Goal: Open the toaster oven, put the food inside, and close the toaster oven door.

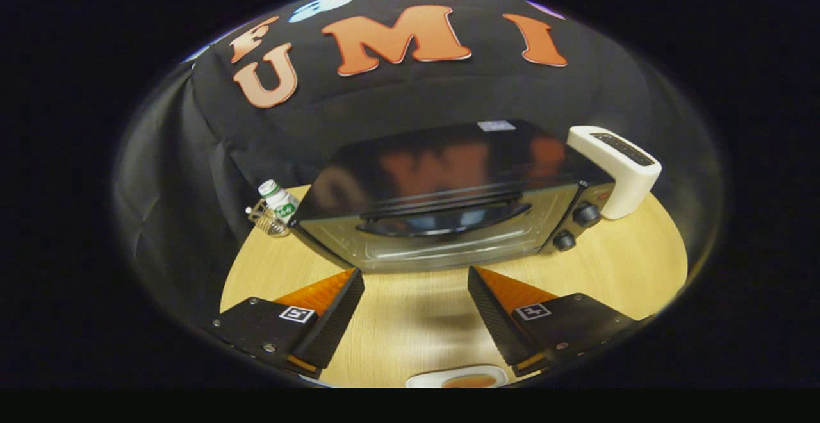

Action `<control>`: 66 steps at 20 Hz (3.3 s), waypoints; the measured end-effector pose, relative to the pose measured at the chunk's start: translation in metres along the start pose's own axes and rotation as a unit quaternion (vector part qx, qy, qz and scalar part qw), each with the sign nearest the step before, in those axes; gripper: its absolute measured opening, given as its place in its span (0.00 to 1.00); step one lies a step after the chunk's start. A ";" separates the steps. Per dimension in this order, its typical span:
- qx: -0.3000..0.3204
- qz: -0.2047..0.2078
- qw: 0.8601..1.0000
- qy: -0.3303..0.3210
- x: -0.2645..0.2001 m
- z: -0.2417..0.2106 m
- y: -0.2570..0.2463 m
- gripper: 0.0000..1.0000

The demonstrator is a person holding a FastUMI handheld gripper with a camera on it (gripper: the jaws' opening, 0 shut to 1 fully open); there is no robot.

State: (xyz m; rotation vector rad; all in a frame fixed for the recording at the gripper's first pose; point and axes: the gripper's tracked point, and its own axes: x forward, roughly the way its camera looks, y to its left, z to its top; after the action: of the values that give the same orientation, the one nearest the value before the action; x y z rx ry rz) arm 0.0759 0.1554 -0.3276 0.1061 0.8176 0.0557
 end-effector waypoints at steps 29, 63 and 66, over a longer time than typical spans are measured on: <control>-0.086 -0.049 0.994 0.046 -0.041 -0.068 -0.025 0.87; -0.124 0.043 0.974 0.186 -0.114 -0.227 -0.057 0.90; -0.133 0.056 0.968 0.203 -0.123 -0.253 -0.060 0.92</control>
State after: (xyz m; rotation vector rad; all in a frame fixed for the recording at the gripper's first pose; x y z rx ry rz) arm -0.1922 0.1032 -0.4173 -0.1182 1.2047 0.3006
